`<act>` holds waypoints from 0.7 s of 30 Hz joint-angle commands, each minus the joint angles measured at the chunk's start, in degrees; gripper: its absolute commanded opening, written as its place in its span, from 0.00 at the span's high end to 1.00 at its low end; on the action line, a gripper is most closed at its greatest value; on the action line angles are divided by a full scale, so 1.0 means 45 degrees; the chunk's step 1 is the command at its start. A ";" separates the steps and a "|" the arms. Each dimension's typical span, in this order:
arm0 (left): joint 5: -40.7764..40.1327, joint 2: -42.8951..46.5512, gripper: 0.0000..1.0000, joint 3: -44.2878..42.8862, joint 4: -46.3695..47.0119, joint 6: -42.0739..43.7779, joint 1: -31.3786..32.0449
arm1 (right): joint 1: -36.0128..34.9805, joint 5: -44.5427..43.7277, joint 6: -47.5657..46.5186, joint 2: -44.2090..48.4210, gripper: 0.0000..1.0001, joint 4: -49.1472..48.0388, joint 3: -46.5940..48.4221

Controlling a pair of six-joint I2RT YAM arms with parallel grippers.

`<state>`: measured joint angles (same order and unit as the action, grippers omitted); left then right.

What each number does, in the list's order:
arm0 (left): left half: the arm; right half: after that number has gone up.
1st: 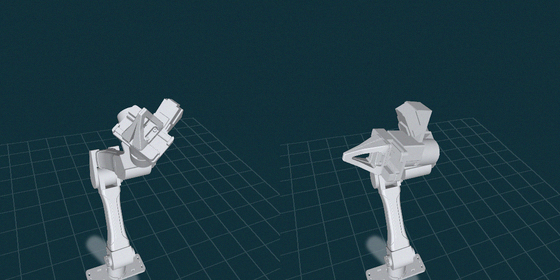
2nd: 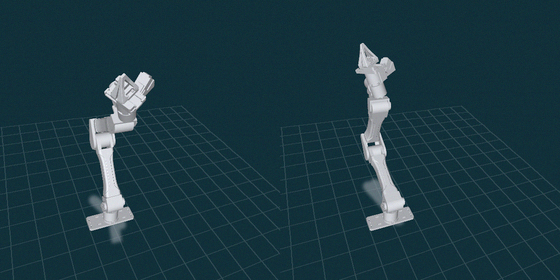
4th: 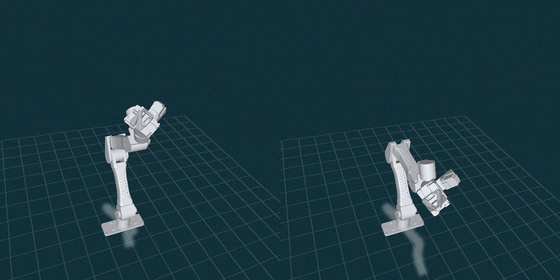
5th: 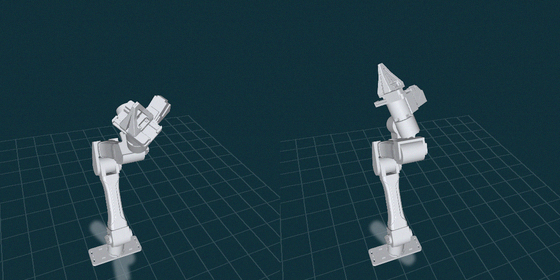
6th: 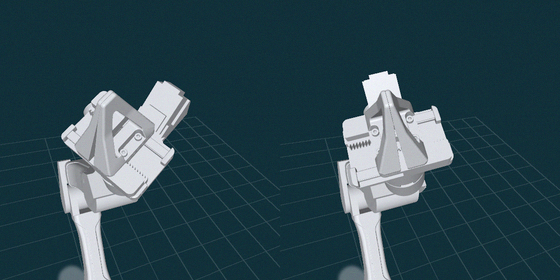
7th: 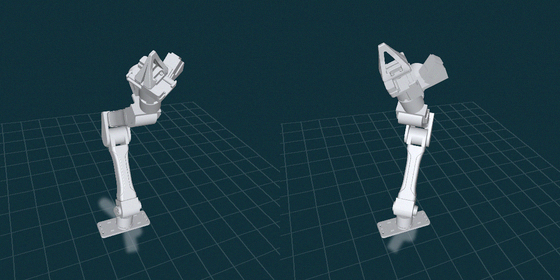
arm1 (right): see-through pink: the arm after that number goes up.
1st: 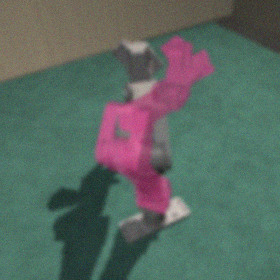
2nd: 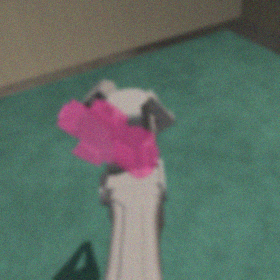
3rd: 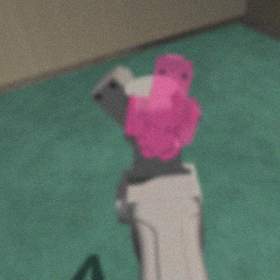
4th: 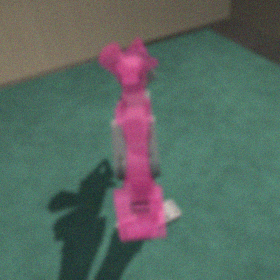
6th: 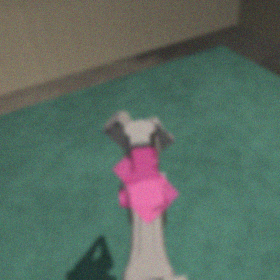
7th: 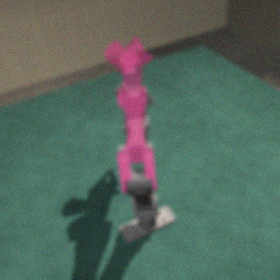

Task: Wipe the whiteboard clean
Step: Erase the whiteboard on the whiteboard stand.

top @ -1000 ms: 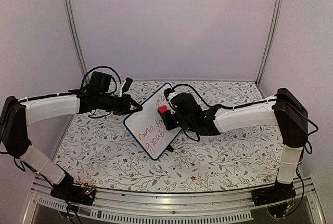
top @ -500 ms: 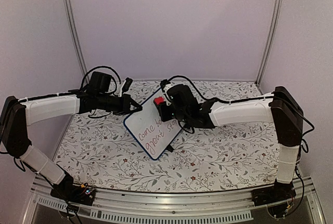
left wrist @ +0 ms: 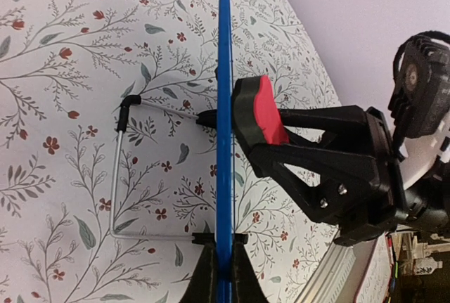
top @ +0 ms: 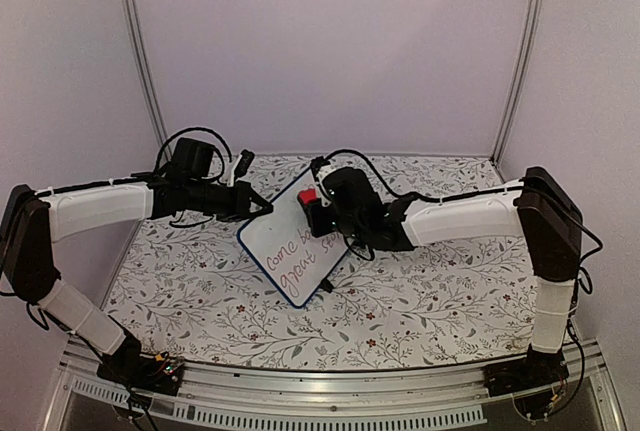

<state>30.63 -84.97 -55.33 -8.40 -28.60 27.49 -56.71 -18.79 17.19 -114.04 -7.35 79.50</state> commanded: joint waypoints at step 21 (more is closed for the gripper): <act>0.0679 0.0573 1.00 -0.0048 0.0505 0.0195 0.0243 | 0.0082 0.0143 -0.0097 0.0309 0.77 0.0758 -0.0029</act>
<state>30.85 -84.88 -55.33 -8.40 -28.56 27.49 -56.55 -18.46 18.59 -111.57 -6.35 74.83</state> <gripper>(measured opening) 0.026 0.272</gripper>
